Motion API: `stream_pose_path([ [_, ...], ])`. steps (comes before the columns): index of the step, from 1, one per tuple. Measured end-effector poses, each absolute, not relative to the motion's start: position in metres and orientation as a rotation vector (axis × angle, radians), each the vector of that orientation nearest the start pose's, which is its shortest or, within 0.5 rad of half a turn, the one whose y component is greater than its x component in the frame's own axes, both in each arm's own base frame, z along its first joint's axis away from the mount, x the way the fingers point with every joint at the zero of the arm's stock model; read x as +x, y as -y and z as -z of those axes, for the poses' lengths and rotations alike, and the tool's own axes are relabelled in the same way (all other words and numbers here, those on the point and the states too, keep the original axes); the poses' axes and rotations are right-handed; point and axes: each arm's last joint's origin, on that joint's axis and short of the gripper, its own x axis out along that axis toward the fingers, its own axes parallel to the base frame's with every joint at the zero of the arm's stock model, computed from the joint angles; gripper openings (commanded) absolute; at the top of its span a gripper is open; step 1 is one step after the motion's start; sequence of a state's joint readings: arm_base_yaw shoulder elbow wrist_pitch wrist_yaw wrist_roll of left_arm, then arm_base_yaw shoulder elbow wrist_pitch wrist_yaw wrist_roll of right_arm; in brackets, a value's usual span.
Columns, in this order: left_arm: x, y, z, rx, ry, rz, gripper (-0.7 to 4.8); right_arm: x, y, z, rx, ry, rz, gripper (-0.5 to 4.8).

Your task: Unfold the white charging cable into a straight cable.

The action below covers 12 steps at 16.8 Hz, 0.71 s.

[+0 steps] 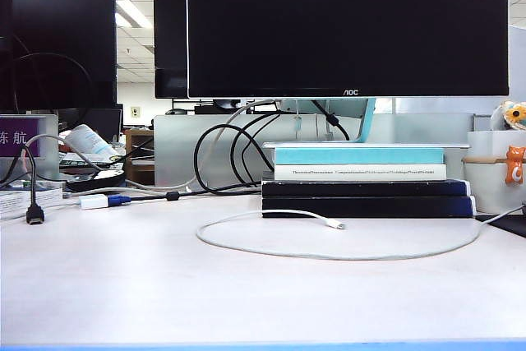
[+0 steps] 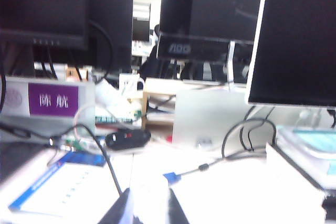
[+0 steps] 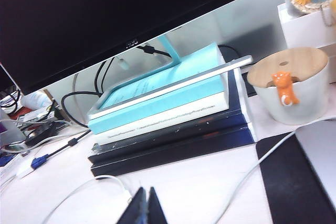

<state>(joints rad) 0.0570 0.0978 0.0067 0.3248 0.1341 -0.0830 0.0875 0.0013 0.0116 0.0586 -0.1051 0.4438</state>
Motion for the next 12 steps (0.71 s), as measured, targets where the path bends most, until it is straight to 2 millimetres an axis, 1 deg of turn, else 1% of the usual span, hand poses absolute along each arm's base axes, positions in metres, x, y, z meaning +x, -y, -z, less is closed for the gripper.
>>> stream_pose_path([
  [4,0.1024,0.0005,-0.1796,-0.072,0.129,0.106,0.89,0.0959,-0.0116,-0.1749,0.441,0.044,-0.212,0.0],
  [10,0.1017,0.0011,-0.1804,-0.069,0.137,0.126,0.89,0.096,-0.0112,-0.1739,0.424,0.038,-0.195,0.0],
  [11,0.1018,0.0011,-0.1803,-0.07,0.137,0.126,0.89,0.0964,-0.009,-0.1731,0.252,0.056,-0.112,0.0],
  [12,0.1018,0.0011,-0.1803,-0.07,0.137,0.126,0.89,0.0965,-0.0074,-0.1735,-0.015,0.075,-0.048,0.0],
])
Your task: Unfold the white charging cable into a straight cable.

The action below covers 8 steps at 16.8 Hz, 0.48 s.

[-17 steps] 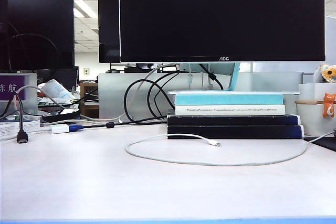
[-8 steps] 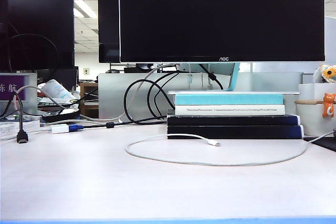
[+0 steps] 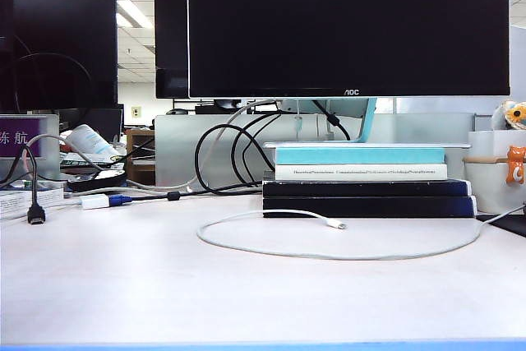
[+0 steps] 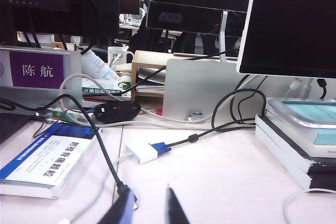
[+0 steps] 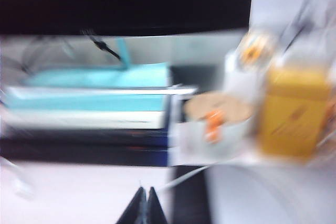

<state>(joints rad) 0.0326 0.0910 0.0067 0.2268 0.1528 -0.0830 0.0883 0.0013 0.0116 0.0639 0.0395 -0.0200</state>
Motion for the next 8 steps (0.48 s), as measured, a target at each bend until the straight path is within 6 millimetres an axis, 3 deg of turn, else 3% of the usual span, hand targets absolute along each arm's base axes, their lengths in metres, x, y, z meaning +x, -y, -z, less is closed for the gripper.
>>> stream_pose_path([
  [8,0.1018,0.0011,-0.1803,-0.07,0.137,0.126,0.89,0.0967,-0.0066,-0.1714,-0.094,0.053,-0.018,0.0],
])
